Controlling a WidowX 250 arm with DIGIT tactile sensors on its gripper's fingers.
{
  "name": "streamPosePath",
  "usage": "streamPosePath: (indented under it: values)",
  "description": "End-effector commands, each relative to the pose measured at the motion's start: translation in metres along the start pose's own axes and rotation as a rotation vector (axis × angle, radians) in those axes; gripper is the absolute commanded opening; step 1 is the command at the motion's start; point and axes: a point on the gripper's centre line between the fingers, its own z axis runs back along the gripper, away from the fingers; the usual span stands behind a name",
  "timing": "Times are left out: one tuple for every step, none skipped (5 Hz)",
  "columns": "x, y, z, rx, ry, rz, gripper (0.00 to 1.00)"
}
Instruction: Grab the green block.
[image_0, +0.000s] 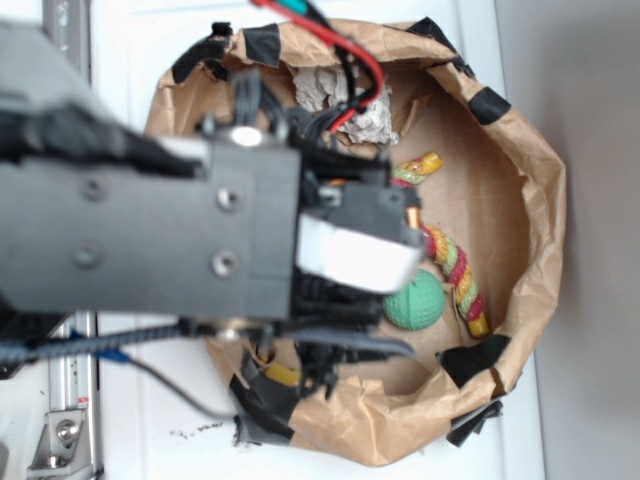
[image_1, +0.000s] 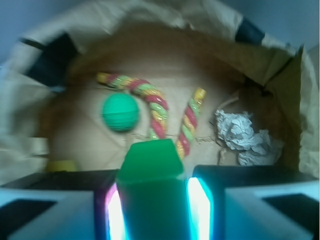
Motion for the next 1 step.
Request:
streamPosePath:
  values:
    - [0.0031, 0.0122, 0.0115, -0.013, -0.080, 0.063, 0.00]
